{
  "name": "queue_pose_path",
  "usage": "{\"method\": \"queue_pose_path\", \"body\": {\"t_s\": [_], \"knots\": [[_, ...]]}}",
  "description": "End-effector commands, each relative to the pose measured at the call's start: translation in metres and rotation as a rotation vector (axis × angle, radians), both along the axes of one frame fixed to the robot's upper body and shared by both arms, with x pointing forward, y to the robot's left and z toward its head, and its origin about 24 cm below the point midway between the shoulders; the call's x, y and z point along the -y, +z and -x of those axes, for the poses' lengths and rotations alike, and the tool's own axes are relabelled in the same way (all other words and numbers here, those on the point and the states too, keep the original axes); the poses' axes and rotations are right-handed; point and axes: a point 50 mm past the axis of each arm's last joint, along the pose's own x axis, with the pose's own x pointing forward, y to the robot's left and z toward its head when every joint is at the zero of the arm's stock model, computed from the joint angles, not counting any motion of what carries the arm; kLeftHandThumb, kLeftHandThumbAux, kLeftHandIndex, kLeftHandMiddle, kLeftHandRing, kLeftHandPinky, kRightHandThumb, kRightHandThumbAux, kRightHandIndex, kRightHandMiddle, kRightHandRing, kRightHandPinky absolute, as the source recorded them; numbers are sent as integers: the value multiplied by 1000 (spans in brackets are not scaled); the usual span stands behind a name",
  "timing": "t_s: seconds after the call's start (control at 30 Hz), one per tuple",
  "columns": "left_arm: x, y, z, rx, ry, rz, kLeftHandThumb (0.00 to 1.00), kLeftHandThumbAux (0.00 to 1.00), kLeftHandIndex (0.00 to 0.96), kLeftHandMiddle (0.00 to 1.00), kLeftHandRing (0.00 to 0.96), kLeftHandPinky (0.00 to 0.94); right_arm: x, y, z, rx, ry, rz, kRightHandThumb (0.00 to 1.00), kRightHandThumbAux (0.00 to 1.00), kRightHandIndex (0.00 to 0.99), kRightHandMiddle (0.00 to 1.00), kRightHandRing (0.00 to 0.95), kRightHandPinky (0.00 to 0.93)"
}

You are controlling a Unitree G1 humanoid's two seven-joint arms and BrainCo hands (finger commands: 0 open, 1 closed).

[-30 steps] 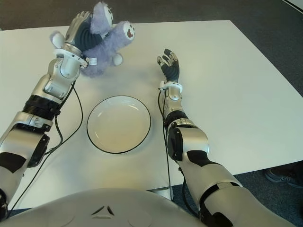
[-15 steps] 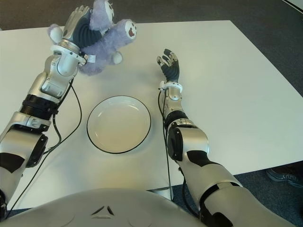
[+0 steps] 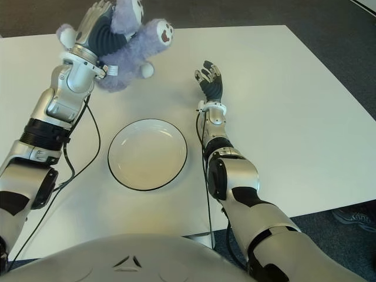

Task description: Put the doll into the plate.

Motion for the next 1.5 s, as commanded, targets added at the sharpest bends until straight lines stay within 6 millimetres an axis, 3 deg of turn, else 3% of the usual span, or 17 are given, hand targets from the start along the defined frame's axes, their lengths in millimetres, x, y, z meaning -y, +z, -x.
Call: {"method": "queue_pose_path", "body": {"t_s": [0.03,0.33,0.6,1.5], "knots": [[-2,-1,6,-22,-10,-2,932,598,825,888,876,862,-1,-13,5,-53,4,-4,482,787,186,165,144,163],[1,4,15,-2,-52,-14,951,602,795,853,856,840,-2,-13,5,-54,3,-5,486,785,188,161,142,167],[4,7,21,85,-78,-88,934,589,818,887,873,852,-2,-13,5,-52,4,-3,460,781,188,157,137,161],[12,7,48,62,-157,-83,937,620,775,837,841,813,-1,-12,4,-52,5,3,466,790,182,161,142,164]]}}
